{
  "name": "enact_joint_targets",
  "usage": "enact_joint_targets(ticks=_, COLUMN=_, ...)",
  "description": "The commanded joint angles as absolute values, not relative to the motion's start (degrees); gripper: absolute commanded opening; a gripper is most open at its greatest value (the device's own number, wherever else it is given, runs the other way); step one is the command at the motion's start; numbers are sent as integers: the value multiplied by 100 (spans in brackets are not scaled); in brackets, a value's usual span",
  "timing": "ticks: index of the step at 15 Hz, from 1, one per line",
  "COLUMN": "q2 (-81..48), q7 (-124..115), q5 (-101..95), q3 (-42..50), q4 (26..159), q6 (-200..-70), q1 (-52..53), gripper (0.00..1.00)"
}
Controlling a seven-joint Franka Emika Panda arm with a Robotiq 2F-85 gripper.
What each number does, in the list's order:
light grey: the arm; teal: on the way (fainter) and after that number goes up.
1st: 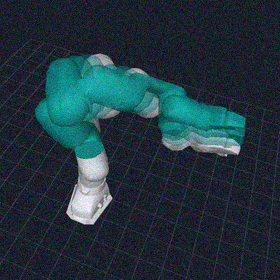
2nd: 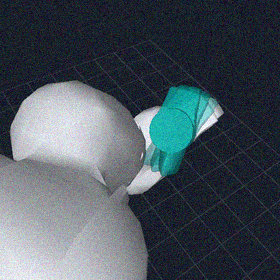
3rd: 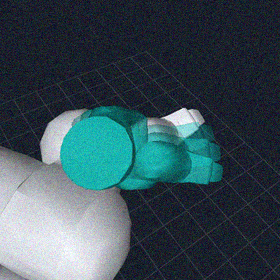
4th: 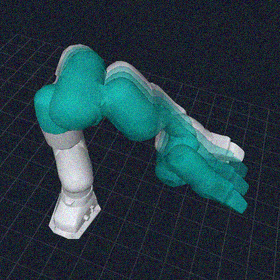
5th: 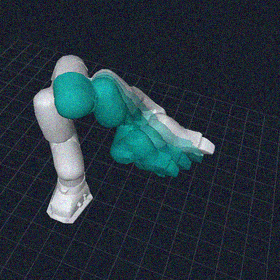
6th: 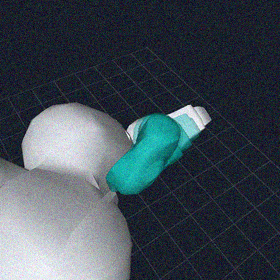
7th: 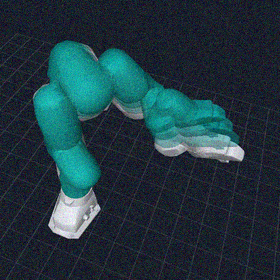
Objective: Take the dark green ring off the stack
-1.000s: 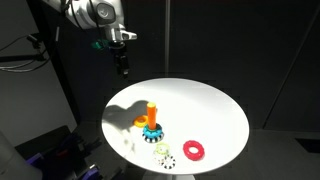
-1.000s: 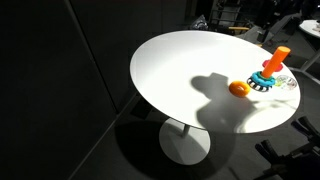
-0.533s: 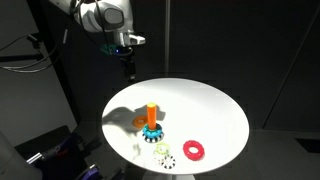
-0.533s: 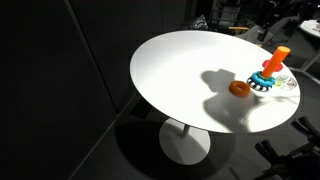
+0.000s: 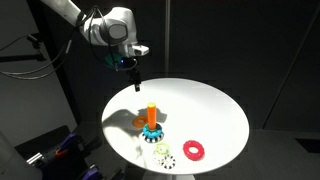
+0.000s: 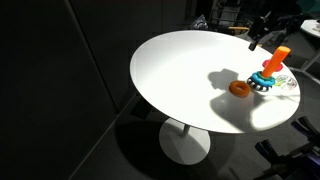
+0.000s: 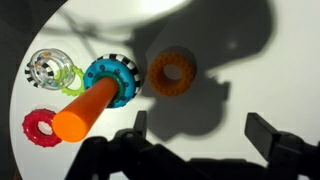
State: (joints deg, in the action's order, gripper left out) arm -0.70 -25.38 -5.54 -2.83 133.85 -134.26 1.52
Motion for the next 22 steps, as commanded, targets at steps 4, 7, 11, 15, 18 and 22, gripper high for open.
enact_joint_targets(ticks=4, q2=-294, q7=-2531, q5=-637, q3=-167, q4=13417, q6=-13599, q1=192, gripper=100)
enact_joint_targets(ticks=7, q2=-311, q7=-2531, q5=-637, q3=-167, q4=13416, q6=-13599, q1=202, gripper=100)
enact_joint_targets(ticks=11, q2=-310, q7=-2531, q5=-637, q3=-169, q4=13416, q6=-13599, q1=208, gripper=100)
enact_joint_targets(ticks=15, q2=-283, q7=-2429, q5=-632, q3=-51, q4=13466, q6=-13585, q1=106, gripper=100)
enact_joint_targets(ticks=18, q2=-249, q7=-2385, q5=-644, q3=87, q4=13516, q6=-13595, q1=25, gripper=100)
enact_joint_targets(ticks=22, q2=-257, q7=-2188, q5=-572, q3=260, q4=13600, q6=-13623, q1=-132, gripper=100)
